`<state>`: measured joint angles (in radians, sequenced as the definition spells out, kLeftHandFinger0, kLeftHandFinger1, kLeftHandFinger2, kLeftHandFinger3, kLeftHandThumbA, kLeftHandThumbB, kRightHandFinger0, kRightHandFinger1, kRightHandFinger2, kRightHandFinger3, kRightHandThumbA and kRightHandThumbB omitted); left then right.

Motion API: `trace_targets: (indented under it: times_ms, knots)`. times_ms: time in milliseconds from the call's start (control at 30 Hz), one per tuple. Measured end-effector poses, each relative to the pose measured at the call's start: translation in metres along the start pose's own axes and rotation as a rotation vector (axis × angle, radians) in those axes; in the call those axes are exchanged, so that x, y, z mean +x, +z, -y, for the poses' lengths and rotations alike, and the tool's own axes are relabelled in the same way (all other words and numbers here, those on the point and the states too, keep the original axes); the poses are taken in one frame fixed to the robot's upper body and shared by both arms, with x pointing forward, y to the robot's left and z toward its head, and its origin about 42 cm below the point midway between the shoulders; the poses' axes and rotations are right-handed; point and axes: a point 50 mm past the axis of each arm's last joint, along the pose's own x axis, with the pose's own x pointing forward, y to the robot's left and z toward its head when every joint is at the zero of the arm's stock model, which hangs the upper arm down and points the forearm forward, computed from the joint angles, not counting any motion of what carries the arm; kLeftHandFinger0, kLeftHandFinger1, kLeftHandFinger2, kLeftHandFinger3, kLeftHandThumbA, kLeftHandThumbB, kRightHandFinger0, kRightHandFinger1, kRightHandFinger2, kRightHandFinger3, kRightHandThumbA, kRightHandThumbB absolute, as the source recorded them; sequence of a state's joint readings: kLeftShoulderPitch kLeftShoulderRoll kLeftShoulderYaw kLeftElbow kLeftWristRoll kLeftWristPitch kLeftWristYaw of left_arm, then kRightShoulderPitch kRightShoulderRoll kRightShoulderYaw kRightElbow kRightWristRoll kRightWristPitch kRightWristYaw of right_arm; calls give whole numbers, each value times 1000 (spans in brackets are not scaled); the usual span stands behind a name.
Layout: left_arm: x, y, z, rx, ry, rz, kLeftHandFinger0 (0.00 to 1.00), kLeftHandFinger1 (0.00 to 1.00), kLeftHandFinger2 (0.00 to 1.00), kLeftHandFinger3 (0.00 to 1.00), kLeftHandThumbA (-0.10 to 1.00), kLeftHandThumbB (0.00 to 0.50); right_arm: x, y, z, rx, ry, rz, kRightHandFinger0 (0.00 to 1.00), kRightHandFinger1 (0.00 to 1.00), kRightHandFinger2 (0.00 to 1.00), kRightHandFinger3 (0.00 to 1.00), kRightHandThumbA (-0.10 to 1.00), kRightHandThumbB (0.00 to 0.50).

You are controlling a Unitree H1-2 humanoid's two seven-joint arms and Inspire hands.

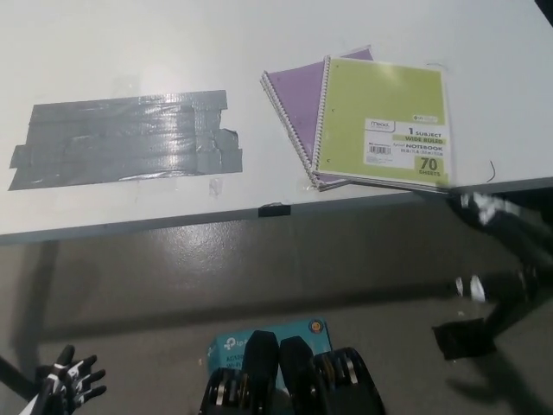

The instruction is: The robot uses its right hand to align two notebooks stacked together until they are fully overlapped

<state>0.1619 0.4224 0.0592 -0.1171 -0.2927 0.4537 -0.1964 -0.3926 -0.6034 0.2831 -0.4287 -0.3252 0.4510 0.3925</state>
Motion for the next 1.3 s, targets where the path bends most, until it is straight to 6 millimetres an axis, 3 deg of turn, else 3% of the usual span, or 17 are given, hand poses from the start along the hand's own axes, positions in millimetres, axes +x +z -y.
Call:
trace_targets:
  times_ms: [67, 133, 233, 300, 467, 533, 667, 767, 900, 1100, 1167, 1300]
  knots:
    - [0, 0, 0, -2, -1, -1, 935, 1000, 1000, 1000, 1000, 427, 9, 20, 16, -20, -42, 65, 1000, 1000, 1000, 1000, 893, 181]
    - [0, 0, 1, -5, -4, 0, 941, 1000, 1000, 1000, 1000, 433, 20, 41, 34, -31, -91, 128, 1000, 1000, 1000, 1000, 991, 206]
    - [0, -1, 1, -5, -5, -3, 919, 1000, 1000, 1000, 1000, 440, 38, 63, 52, -49, -144, 179, 1000, 1000, 1000, 1000, 956, 180]
    - [0, 0, 1, -5, -7, -1, 966, 995, 1000, 1000, 1000, 449, 52, 75, 62, -61, -171, 192, 1000, 1000, 1000, 1000, 990, 180]
    - [-1, 2, 3, 0, -9, 8, 894, 900, 1000, 1000, 1000, 318, 94, 86, 86, -63, -219, 140, 1000, 1000, 1000, 1000, 955, 228]
    - [-1, 3, 2, -2, -3, 14, 859, 893, 1000, 1000, 1000, 313, 108, 85, 89, -46, -232, 104, 1000, 1000, 1000, 1000, 990, 233]
    - [-1, 4, 6, -10, -2, 21, 845, 922, 1000, 1000, 1000, 330, 138, 73, 83, -30, -226, -3, 1000, 1000, 1000, 1000, 1000, 240]
    - [-1, 3, 9, -8, -4, 22, 903, 937, 1000, 1000, 1000, 408, 154, 66, 74, -17, -219, -61, 1000, 1000, 1000, 1000, 1000, 224]
    - [-1, 5, 11, 6, -9, 27, 921, 937, 1000, 1000, 1000, 401, 172, 61, 59, 10, -218, -113, 1000, 1000, 1000, 1000, 917, 195]
    - [-2, 1, 15, 29, -12, 11, 884, 920, 1000, 1000, 1000, 381, 193, 46, 33, 59, -204, -200, 1000, 1000, 1000, 1000, 948, 189]
    - [-3, -1, 16, 41, -13, 3, 859, 915, 1000, 1000, 1000, 405, 200, 36, 26, 63, -195, -244, 1000, 1000, 1000, 1000, 925, 187]
    - [-3, -5, 20, 64, -17, -11, 903, 923, 1000, 1000, 1000, 439, 210, 18, 11, 74, -175, -327, 1000, 1000, 1000, 1000, 1000, 210]
